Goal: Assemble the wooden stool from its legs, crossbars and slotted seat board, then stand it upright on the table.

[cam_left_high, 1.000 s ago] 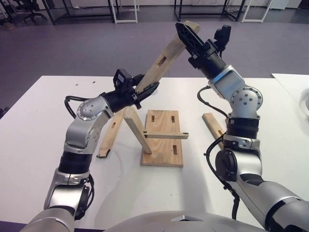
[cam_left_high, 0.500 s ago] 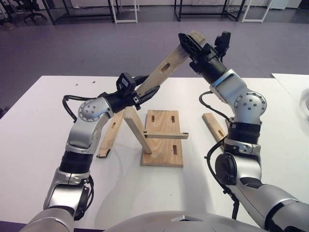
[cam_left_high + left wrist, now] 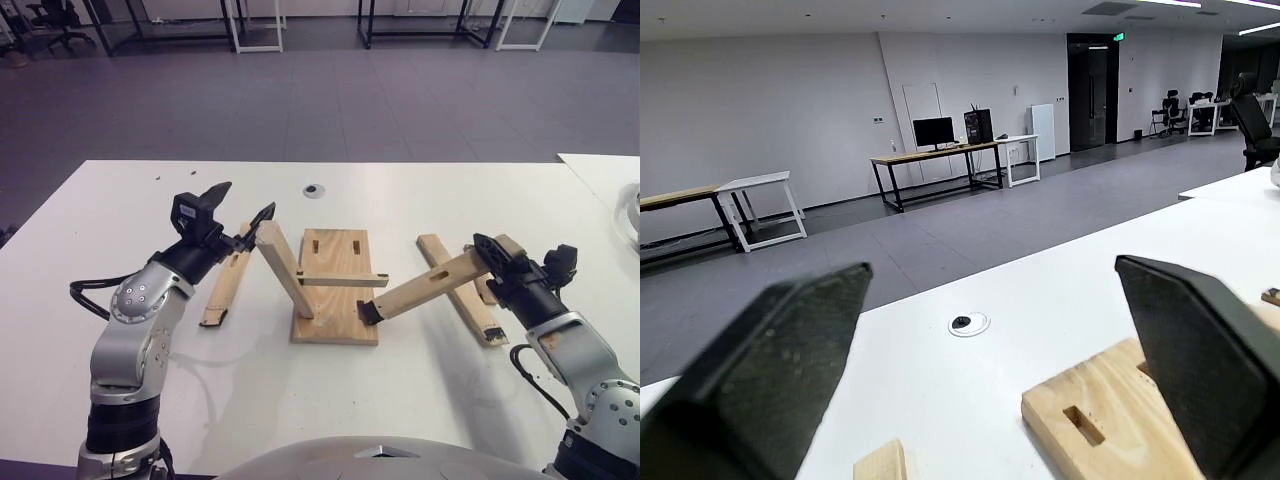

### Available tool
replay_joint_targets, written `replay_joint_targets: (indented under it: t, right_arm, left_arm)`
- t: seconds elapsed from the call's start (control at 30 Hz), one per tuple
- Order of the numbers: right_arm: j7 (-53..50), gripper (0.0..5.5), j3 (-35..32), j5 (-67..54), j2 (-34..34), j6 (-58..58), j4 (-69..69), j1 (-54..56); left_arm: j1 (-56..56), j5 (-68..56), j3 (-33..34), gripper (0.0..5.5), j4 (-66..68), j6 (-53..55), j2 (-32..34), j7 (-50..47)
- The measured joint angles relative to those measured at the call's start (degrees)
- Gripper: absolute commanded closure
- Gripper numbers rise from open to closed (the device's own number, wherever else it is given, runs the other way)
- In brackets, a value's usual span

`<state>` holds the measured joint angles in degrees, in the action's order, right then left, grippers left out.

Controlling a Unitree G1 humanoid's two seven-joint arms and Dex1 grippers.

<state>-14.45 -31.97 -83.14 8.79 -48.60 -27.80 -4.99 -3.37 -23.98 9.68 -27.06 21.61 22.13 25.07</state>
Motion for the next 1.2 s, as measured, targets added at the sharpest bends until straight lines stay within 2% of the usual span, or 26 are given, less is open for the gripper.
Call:
replay_joint_targets:
  t: [0.3,0.5,0.57,0.7,0.87,1.03,1.2]
  right_arm:
    - [-2.3,4.50,7.5,4.7,0.3,6.6,-2.9,-1.8]
    - [-3.3,4.50,10.4,11.1,3.6,10.2,-7.0,-0.1]
    - [-2.0,4.50,11.3,14.4,6.7,10.8,-7.3,2.1]
    - [2.1,4.50,14.6,18.6,8.9,12.0,-7.5,3.2]
    - [7.5,4.49,23.2,29.5,11.8,15.0,-12.0,2.3]
    - [4.4,4.49,26.4,32.1,11.4,13.4,-13.0,4.5]
    - [0.5,4.49,30.0,34.1,11.3,8.3,-11.4,10.3]
  left_arm:
    - [-2.0,-0.3,-1.8,1.02,-1.5,1.6,-0.7,-1.9]
    - [-2.5,-1.7,-1.7,1.02,-2.9,2.5,-1.2,-3.2]
    - [-2.7,-2.4,-2.2,1.02,-3.6,3.0,-1.6,-3.4]
    - [-3.4,-2.5,-2.9,1.02,-3.7,3.1,-1.8,-3.6]
    - [-6.6,-5.3,-4.5,1.02,-5.3,4.6,-3.4,-4.2]
    - [-8.6,-11.5,-2.6,1.02,-8.1,6.8,-5.0,-6.1]
    - [-8.6,-12.6,-1.7,1.02,-9.1,7.0,-4.9,-7.9]
